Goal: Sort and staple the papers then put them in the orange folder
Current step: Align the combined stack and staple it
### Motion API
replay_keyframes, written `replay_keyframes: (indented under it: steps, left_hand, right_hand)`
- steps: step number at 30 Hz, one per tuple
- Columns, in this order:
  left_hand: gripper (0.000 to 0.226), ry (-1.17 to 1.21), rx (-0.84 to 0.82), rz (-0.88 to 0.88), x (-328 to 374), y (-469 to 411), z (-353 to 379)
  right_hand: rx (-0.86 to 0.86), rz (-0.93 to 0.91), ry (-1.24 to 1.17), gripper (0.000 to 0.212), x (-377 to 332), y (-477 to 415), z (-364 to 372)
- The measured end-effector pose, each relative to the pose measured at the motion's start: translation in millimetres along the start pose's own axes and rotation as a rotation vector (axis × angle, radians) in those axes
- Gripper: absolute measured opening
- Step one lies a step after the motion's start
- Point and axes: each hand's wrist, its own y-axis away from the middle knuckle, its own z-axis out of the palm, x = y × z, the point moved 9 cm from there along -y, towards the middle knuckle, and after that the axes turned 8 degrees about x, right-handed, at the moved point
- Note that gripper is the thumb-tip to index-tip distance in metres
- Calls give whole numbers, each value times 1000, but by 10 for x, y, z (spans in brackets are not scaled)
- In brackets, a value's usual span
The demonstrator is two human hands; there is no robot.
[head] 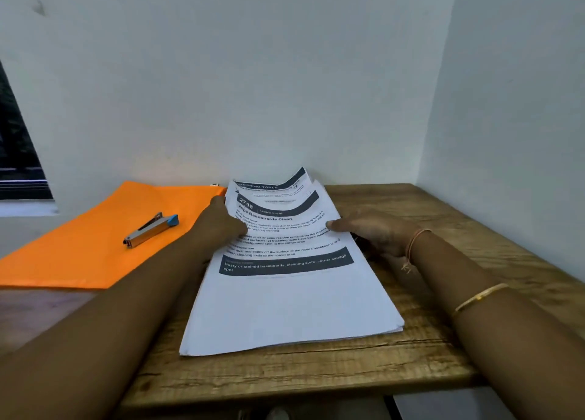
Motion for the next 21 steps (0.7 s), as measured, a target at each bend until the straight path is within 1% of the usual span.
replay_keyframes:
  steps: [2, 4, 5, 6, 8, 10, 11, 13, 15, 19, 21]
  left_hand:
    - [67, -116, 43, 90, 62, -9, -18]
    - [80, -397, 122, 220, 128, -23, -54]
    - [84, -500, 164, 292, 176, -30, -63]
    - [82, -532, 187, 362, 235, -22, -52]
    - [68, -475, 166, 517, 407, 67, 37]
    - [53, -390, 79, 637, 570, 182, 190]
    - [47, -374, 18, 661, 623, 227, 287]
    - [38, -418, -93, 674, 685, 276, 473]
    - [34, -481, -169, 675, 712, 266, 604]
    - [23, -524, -254, 701, 745, 242, 754]
    - [18, -516, -262, 700, 722, 246, 804]
  right_hand:
    - [99, -49, 194, 26, -60, 15, -109]
    - [244, -165, 370, 32, -187, 32, -262]
    - [331, -241, 430, 34, -262, 38, -340]
    - [414, -315, 474, 34, -333, 43, -406]
    - [520, -413, 538, 32, -434, 59, -460]
    - [530, -491, 586, 32, -511, 70, -410]
    - [521, -521, 607, 32, -535, 72, -370]
    - [503, -554, 635, 30, -553, 76, -299]
    - [497, -561, 665, 28, -542, 60, -252]
    - [515, -593, 677, 22, -559, 49, -237]
    - [521, -620, 649, 23, -572, 67, -236]
